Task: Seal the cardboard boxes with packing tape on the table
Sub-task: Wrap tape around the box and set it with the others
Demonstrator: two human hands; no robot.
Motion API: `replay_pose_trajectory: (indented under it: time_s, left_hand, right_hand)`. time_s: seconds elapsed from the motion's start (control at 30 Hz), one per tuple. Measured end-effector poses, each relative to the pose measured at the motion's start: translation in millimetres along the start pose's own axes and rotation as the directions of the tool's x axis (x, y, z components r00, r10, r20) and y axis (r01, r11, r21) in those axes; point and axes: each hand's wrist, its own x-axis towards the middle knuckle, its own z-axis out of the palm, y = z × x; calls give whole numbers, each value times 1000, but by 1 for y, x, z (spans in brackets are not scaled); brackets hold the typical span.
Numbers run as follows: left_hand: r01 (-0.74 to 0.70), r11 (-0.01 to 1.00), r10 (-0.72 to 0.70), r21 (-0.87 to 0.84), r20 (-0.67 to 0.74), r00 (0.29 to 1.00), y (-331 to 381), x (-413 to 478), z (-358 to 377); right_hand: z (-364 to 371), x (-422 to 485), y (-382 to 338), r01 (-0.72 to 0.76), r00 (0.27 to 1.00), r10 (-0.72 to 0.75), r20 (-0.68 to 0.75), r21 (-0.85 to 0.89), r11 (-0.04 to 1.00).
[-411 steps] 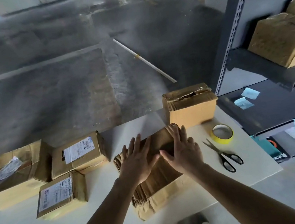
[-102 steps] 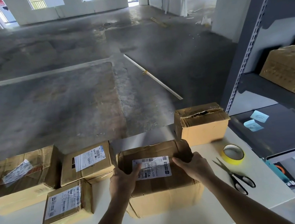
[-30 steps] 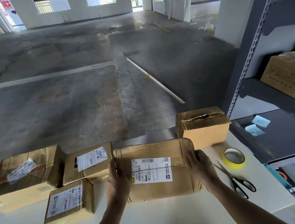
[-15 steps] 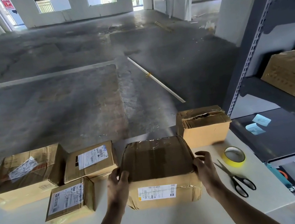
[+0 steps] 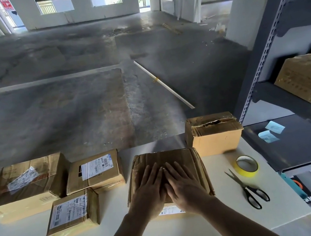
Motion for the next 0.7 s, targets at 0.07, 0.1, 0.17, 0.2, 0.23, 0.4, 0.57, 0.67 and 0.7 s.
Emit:
replay_pose_trajectory:
  time_s: [0.07, 0.1, 0.17, 0.2, 0.23, 0.4, 0.57, 0.67, 0.7]
  left_hand:
    - [7, 1000, -8, 16, 38, 999, -3, -2, 2]
    - [12, 1000, -13, 21, 56, 998, -4, -3, 2]
    - [21, 999, -24, 37, 89, 996, -6, -3, 3]
    - [28, 999, -32, 44, 101, 994, -6, -3, 4]
    - [36, 998, -41, 51, 107, 993, -7, -3, 4]
    - [50, 997, -56, 56, 113, 992, -11, -8, 5]
    - [69, 996, -74, 60, 96, 993, -9, -10, 7]
    - [68, 996, -73, 58, 92, 993, -10, -11, 6]
    - [70, 996, -74, 54, 88, 993, -9, -11, 5]
  right_hand:
    - [5, 1, 2, -60, 995, 61, 79, -18, 998]
    - [6, 2, 4, -94, 994, 97, 52, -50, 994]
    - [2, 1, 8, -112, 993, 115, 28, -70, 991]
    - [4, 3, 11, -95, 995, 95, -7, -63, 993]
    - [5, 4, 14, -118, 993, 117, -7, -33, 993]
    - [-2, 3, 26, -282, 959, 282, -17, -18, 959]
    - [-2, -2, 42, -448, 894, 448, 4, 38, 893]
    - [4, -2, 47, -472, 882, 471, 28, 75, 879]
    - [6, -1, 49, -473, 880, 475, 9, 110, 874]
